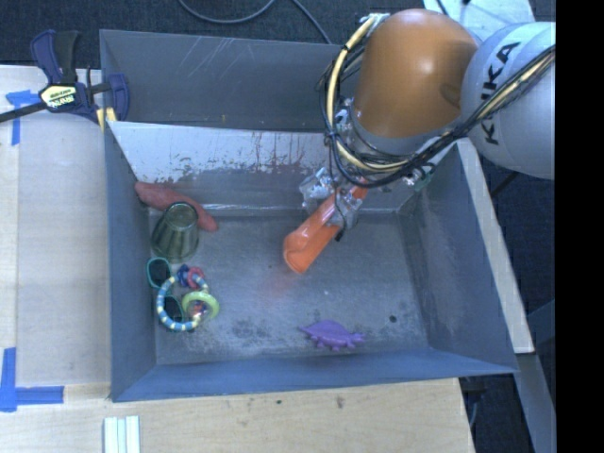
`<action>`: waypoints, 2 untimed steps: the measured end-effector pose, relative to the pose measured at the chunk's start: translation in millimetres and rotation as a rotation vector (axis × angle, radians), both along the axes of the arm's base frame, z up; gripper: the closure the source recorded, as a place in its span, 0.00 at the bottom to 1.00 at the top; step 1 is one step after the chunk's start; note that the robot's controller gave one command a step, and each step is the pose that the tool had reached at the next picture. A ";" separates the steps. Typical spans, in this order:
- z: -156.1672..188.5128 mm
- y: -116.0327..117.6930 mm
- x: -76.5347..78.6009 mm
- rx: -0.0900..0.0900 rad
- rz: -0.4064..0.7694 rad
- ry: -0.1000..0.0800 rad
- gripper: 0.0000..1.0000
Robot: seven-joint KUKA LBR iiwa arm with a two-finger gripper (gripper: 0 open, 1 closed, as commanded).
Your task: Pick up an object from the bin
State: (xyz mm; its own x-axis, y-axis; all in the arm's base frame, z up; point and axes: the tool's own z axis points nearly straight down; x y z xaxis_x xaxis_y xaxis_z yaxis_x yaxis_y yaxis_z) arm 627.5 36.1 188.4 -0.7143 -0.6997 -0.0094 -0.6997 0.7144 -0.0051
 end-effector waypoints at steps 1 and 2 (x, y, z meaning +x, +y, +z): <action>1.6 0.1 -0.5 0.000 0.001 0.002 1.00; 64.6 -29.4 -10.0 0.003 -0.101 -0.003 1.00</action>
Offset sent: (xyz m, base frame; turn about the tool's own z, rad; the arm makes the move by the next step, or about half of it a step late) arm -0.0108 -0.0289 0.0642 0.0964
